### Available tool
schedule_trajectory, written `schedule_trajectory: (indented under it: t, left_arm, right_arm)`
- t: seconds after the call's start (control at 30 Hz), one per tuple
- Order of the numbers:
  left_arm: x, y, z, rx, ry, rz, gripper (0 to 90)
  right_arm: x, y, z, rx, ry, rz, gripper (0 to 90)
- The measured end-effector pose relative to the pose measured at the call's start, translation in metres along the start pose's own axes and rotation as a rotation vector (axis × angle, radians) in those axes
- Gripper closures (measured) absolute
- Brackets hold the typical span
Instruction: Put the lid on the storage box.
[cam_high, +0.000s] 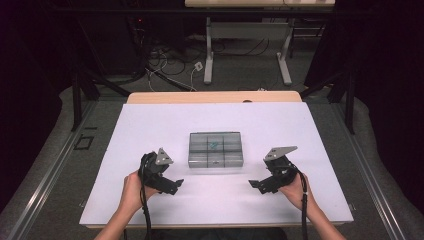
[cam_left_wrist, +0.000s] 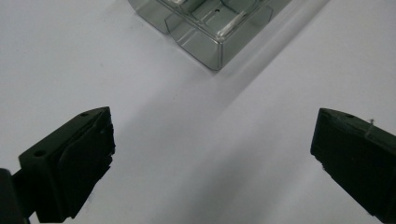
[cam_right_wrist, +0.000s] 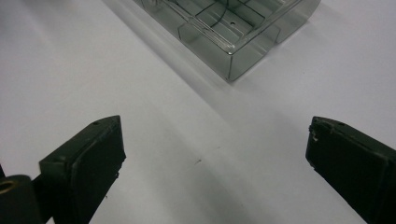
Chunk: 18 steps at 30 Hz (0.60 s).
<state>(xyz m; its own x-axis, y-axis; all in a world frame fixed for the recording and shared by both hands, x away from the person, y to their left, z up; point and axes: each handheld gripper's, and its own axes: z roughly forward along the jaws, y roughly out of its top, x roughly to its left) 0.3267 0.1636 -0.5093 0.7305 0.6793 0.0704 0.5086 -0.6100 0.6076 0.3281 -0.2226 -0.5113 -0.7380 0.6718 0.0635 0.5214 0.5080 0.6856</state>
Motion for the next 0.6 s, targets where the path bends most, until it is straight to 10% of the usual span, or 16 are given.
schedule_trajectory:
  t: [0.6]
  left_arm:
    - [-0.004, -0.026, -0.01, 0.003, 0.003, -0.004, 0.0]
  right_arm:
    - [0.001, -0.024, -0.011, 0.003, -0.005, 0.012, 1.9]
